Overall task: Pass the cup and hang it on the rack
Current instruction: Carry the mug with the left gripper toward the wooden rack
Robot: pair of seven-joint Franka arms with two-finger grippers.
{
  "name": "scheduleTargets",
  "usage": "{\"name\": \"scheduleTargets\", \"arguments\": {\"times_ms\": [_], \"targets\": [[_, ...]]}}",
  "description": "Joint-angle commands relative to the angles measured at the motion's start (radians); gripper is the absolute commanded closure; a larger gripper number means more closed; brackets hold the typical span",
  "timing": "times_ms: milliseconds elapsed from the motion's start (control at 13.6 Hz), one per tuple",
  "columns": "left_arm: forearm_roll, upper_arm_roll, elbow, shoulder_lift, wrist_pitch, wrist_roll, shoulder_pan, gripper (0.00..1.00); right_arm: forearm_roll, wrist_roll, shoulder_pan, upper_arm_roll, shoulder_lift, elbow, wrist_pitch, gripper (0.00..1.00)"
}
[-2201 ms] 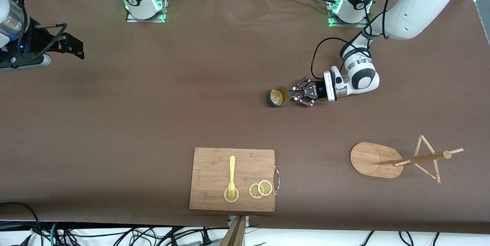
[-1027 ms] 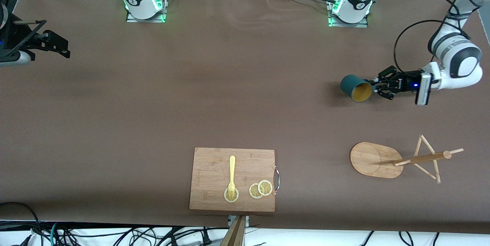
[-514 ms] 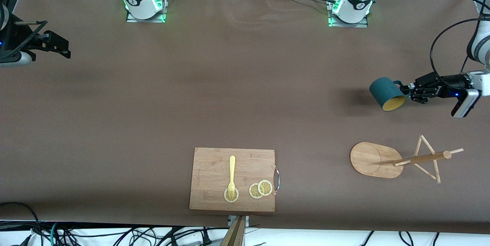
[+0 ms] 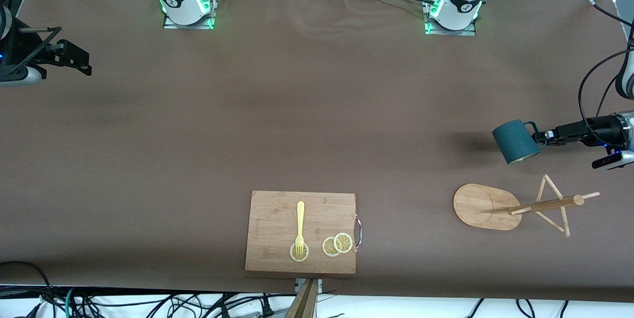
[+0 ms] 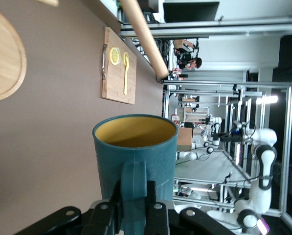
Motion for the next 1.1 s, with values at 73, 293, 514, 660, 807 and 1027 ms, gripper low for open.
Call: {"name": "scheduleTargets", "arguments": {"times_ms": [73, 293, 514, 660, 807, 1027], "targets": [[0.013, -0.012, 0.124, 0.032, -0.031, -0.179, -0.024, 1.00, 0.002, -0.020, -0.005, 0.006, 0.009, 0.025, -0.011, 0.00], [0.010, -0.012, 0.177, 0.044, -0.030, -0.279, -0.048, 1.00, 0.002, -0.020, -0.005, 0.006, 0.009, 0.025, -0.012, 0.00], [-0.003, -0.010, 0.215, 0.072, -0.025, -0.337, -0.059, 1.00, 0.002, -0.020, -0.005, 0.006, 0.009, 0.025, -0.011, 0.00], [-0.004, -0.007, 0.238, 0.075, -0.027, -0.406, -0.059, 1.00, 0.002, -0.020, -0.005, 0.006, 0.010, 0.025, -0.011, 0.00], [-0.002, -0.004, 0.261, 0.090, -0.031, -0.431, -0.053, 1.00, 0.002, -0.020, -0.005, 0.006, 0.010, 0.023, -0.012, 0.00], [-0.001, -0.001, 0.264, 0.101, -0.028, -0.431, -0.053, 1.00, 0.002, -0.020, -0.005, 0.004, 0.010, 0.023, -0.011, 0.00]]}}
